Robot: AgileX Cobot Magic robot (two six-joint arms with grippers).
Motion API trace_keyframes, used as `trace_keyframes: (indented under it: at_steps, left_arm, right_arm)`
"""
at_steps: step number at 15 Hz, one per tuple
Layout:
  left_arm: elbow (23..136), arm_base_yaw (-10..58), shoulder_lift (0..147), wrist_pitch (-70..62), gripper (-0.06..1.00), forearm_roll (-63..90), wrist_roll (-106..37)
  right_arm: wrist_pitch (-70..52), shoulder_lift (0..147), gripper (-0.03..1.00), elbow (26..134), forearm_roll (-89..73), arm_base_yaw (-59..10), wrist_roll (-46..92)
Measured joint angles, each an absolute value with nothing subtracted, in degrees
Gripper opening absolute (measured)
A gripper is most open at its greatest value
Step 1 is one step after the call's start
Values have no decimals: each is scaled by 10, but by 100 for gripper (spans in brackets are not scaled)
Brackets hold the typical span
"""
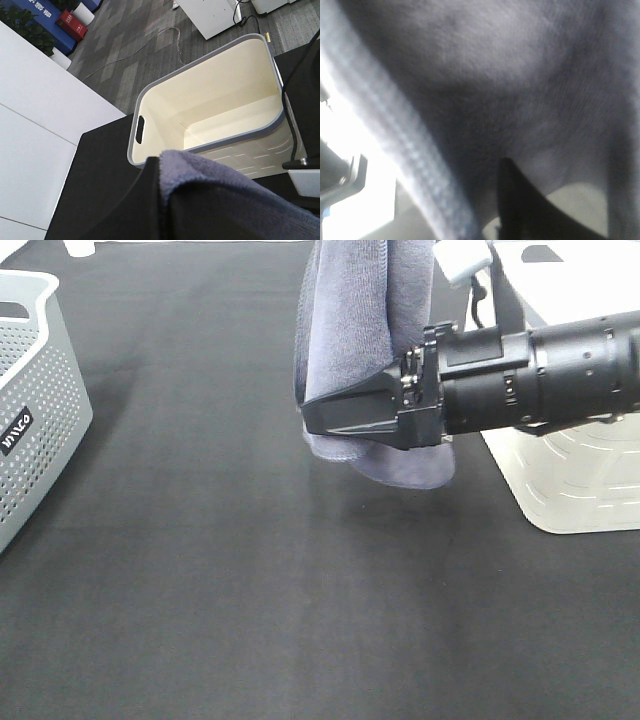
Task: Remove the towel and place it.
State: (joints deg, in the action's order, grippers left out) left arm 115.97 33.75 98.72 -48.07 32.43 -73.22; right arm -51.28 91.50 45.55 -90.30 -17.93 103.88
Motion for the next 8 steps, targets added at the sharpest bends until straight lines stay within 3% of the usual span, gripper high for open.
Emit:
trace_keyframes:
  at_steps: [8]
  left_arm:
    - [1160, 337, 987, -482, 0, 298, -732]
  right_arm:
    - [-496, 841, 22, 456, -784, -179, 913]
